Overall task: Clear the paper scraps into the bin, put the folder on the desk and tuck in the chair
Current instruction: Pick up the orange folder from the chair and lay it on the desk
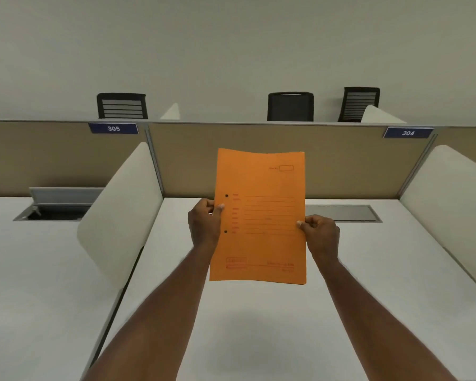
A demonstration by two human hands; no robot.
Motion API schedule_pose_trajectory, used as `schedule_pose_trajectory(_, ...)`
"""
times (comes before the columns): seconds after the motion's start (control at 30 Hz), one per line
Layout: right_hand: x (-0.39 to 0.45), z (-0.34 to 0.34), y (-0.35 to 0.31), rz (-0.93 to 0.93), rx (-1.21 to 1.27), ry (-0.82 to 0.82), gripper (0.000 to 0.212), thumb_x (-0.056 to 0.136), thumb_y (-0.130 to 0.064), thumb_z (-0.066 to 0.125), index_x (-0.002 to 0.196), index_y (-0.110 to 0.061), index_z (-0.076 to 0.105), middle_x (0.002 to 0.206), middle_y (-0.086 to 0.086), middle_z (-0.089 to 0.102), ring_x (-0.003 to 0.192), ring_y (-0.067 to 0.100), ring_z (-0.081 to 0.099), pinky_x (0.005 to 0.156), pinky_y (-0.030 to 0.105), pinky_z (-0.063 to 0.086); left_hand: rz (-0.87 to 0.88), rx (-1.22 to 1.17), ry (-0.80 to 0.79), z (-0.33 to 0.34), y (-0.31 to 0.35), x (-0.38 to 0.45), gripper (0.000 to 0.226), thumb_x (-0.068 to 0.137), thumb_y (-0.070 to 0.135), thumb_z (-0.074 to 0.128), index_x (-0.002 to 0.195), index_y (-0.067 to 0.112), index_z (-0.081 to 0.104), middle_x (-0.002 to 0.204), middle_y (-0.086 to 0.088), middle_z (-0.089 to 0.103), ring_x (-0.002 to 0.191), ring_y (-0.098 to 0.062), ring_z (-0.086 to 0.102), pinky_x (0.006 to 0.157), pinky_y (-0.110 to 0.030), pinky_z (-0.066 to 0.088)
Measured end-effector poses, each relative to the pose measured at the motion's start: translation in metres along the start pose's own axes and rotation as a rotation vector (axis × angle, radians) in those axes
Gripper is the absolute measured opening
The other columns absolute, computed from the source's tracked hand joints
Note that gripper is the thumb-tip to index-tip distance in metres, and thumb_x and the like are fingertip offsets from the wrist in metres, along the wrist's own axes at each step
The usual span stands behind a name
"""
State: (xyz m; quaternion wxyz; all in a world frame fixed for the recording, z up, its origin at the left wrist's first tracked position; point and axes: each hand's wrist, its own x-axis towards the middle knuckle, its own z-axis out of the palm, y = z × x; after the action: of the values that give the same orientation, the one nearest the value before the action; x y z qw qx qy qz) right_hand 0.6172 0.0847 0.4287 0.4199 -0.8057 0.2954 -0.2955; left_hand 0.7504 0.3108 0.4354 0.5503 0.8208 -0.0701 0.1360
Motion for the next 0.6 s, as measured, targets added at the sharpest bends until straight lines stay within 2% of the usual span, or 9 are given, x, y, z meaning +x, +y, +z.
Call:
schedule_pose_trajectory(0.17, 0.069, 0.052, 0.031, 0.034, -0.033, -0.036, 0.017, 0.090, -0.021, 0.073, 0.091, -0.005, 0.077, 0.084, 0.009, 0.076, 0.072, 0.024, 0.070, 0.076, 0.038, 0.059, -0.053, 0.034, -0.008, 0.061, -0.031, 0.055, 0.015, 0.092, 0.029, 0.069, 0.082, 0.025, 0.058, 0.079, 0.008, 0.065, 0.069, -0.012, 0.064, 0.059, -0.019, 0.043)
schedule_pose_trajectory(0.3, 0.137, 0.097, 0.080, 0.106, -0.106, -0.068, 0.015, 0.091, -0.020, 0.072, 0.093, -0.006, 0.077, 0.086, 0.006, 0.075, 0.068, 0.018, 0.064, 0.072, 0.028, 0.048, -0.106, 0.077, -0.028, 0.136, -0.071, 0.101, 0.014, 0.092, 0.030, 0.068, 0.082, 0.026, 0.058, 0.076, 0.012, 0.063, 0.066, -0.007, 0.062, 0.056, -0.017, 0.041)
schedule_pose_trajectory(0.6, 0.251, 0.189, 0.204, 0.282, -0.222, -0.196, 0.015, 0.092, -0.020, 0.072, 0.095, -0.008, 0.078, 0.084, 0.003, 0.072, 0.068, 0.019, 0.064, 0.075, 0.031, 0.051, -0.233, 0.178, -0.170, 0.278, -0.176, 0.160, 0.012, 0.093, 0.035, 0.067, 0.088, 0.023, 0.065, 0.080, 0.012, 0.066, 0.066, -0.005, 0.063, 0.054, -0.017, 0.040)
